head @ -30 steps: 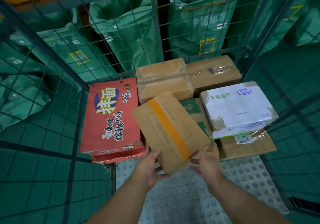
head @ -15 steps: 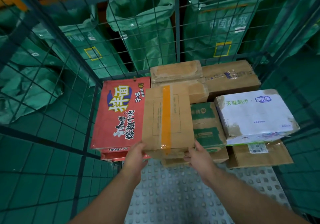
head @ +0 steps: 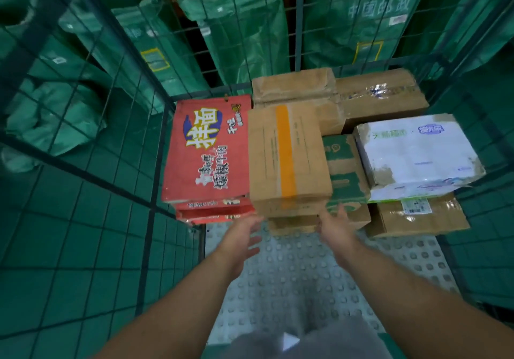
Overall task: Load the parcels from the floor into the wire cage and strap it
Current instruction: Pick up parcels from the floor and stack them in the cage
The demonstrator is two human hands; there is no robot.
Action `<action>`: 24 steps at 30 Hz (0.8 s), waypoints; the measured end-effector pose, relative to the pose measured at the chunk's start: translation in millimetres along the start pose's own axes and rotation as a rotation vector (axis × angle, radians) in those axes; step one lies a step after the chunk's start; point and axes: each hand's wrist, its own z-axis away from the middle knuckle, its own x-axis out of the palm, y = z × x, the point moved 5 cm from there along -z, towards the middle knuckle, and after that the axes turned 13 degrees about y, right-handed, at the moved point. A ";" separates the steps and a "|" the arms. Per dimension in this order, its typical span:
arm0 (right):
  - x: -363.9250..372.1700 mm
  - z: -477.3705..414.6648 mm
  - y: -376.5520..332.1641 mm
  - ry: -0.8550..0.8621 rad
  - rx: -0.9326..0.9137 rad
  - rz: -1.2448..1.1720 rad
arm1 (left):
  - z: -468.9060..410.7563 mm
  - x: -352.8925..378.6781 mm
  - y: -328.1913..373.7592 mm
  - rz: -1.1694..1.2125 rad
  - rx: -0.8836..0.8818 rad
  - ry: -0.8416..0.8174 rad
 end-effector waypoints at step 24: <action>-21.5 153.2 187.0 -0.927 -0.430 1.215 | 271.3 48.0 -377.2 0.890 -0.568 0.702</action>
